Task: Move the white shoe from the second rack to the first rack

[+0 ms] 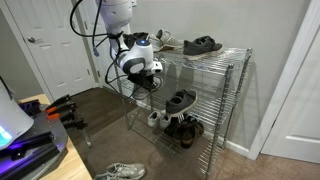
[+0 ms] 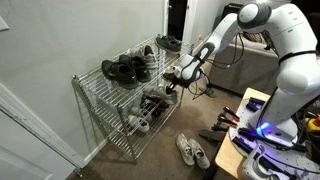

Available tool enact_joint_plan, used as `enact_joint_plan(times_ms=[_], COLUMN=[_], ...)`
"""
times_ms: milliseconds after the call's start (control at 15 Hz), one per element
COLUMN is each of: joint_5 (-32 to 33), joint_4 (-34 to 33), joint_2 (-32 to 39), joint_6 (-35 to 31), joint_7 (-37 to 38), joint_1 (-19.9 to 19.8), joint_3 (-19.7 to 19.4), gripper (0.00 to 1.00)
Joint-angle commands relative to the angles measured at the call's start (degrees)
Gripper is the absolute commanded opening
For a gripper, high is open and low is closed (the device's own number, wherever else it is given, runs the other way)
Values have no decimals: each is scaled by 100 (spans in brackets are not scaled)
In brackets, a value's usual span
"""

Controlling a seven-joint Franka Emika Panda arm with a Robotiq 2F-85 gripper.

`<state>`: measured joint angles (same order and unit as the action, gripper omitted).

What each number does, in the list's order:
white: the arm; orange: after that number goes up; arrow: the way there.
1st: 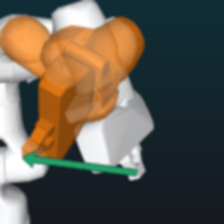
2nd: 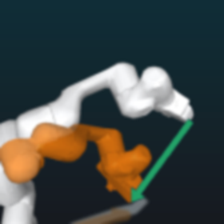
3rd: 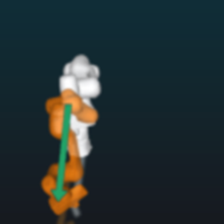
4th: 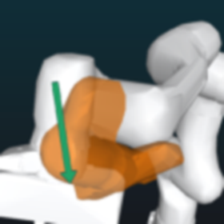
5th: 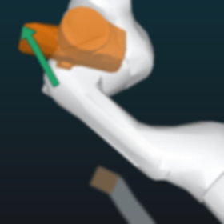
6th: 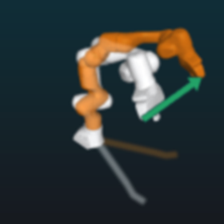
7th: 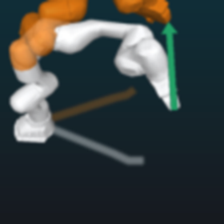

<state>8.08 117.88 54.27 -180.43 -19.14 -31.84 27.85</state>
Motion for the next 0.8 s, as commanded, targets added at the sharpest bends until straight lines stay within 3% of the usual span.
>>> enact_joint_plan(times_ms=[0,333,467,733], joint_5=[193,217,145,-77], joint_4=[398,650,924,1520], joint_2=[-198,-466,-849,-1873], joint_6=[-105,-44,84,161], joint_7=[-144,1,157,654], joint_1=[-426,-392,-184,674], joint_3=[325,338,191,-463], gripper=[5,5,5,5])
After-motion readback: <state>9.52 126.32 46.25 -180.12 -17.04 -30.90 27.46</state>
